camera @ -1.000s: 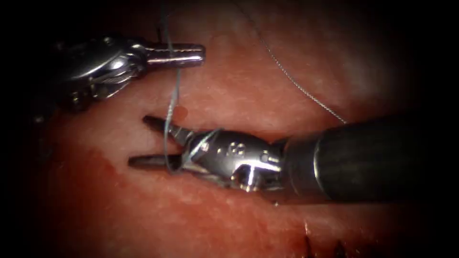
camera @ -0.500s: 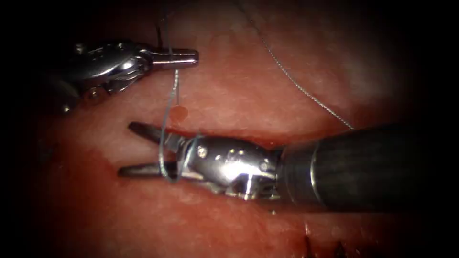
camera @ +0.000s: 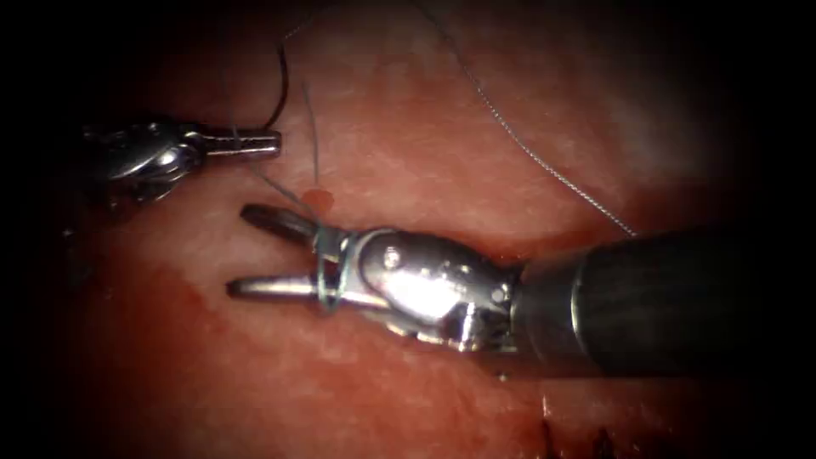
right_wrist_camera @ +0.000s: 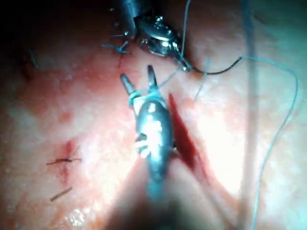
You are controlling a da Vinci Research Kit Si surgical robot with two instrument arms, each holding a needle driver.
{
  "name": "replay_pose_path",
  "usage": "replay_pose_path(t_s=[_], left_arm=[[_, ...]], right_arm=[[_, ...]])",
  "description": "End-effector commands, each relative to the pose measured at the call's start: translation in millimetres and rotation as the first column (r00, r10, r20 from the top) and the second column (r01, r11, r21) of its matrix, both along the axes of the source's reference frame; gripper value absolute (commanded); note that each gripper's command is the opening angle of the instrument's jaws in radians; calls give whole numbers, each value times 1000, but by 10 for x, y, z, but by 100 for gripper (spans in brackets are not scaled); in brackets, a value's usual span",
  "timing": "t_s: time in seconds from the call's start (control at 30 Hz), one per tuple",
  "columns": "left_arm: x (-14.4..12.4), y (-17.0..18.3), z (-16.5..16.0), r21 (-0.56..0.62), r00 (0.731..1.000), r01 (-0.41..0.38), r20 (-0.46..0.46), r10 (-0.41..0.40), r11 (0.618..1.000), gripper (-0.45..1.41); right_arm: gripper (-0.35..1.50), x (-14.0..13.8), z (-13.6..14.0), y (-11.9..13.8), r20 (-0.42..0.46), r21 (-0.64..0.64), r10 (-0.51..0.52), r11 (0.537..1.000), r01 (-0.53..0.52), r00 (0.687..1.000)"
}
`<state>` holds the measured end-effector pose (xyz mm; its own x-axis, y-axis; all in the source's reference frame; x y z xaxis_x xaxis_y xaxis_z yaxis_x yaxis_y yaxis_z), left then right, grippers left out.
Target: Wound Closure
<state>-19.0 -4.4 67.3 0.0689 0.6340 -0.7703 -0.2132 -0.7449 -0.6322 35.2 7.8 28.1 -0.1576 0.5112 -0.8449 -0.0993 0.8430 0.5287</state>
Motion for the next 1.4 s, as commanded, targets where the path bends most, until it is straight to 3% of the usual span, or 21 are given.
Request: replay_pose_path(t_s=[0.03,0.33,0.57,1.0,1.2,1.4], left_arm=[[0,-17,1,5,1000,-2,-1,2,1000,-45],[22,-50,-31,16,1000,-1,-6,1,1000,-45],[20,-73,-54,22,1000,1,-8,-1,1000,-45],[15,-63,-65,36,1000,3,-6,-3,999,-45],[11,-65,-85,45,1000,2,-3,-2,999,-45],[-3,-55,-121,42,1000,-14,5,13,999,-45]], right_arm=[[51,5,8,-7,3,14,18,1000,-18,1000],[54,-2,36,-1,105,10,117,993,-119,988],[57,-4,51,1,129,50,150,986,-158,980],[52,1,48,-4,122,89,150,983,-161,981],[39,5,58,-11,261,37,90,994,-103,961],[37,11,64,-20,365,32,41,998,-56,930]])
